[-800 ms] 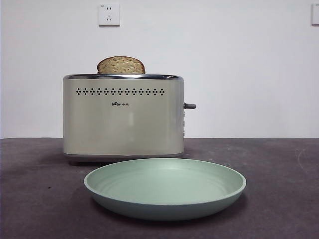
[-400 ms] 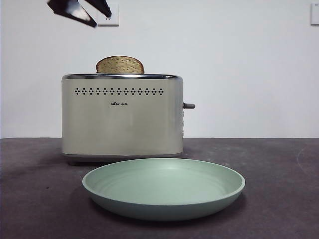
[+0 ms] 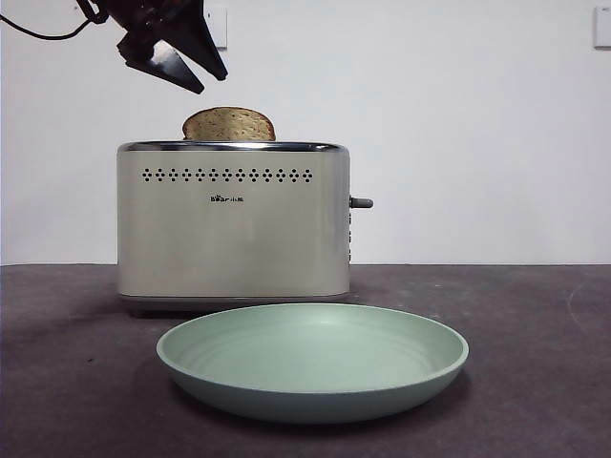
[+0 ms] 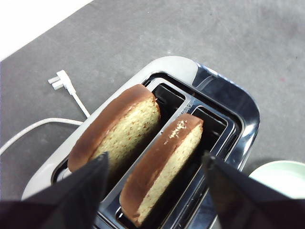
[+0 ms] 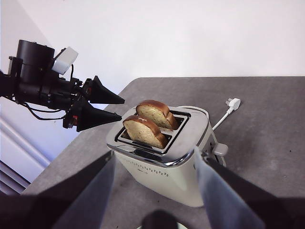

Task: Take the bread from the toaster,put the bread on the plate,put the plate on the table

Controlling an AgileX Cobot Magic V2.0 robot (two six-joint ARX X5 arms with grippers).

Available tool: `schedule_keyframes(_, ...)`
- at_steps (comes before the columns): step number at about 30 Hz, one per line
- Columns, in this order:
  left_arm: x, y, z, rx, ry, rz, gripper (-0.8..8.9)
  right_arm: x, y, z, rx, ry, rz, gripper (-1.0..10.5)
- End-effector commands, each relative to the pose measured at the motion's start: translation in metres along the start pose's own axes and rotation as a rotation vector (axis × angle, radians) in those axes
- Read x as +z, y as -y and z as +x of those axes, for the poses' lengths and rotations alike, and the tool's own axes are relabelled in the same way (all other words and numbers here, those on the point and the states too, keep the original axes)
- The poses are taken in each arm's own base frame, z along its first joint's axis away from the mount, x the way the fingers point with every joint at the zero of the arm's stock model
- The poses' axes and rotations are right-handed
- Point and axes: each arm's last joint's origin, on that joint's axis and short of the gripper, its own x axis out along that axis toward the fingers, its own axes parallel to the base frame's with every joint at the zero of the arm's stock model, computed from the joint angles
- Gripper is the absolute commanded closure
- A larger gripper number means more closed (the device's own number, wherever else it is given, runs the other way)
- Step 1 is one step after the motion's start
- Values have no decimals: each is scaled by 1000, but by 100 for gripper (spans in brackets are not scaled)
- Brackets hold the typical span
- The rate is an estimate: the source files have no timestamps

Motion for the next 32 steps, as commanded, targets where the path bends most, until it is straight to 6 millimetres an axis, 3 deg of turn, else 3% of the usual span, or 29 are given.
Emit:
schedule_keyframes(1,-4,-3,12,-18,-16,33,539,1,-1,0,4,4,-13,667)
schedule_keyframes(20,-20,-12,59,-67,-92,24,542,0,-2,1,9,-1,-11,698)
schedule_keyframes(21,-20,-12,60,-67,-90,29,595,0,-2,1,9,-1,-11,723)
schedule_keyframes(23,-19,-13,60,-57,-85,42,794,0,-2,1,9,-2,-10,734)
schedule_keyframes(24,-19,-13,60,-53,-80,46,835,0,-2,1,9,-2,-11,734)
schedule_keyframes(32,-7,-1,40,-29,-57,73,821,-5,3,5,-7,-57,23,732)
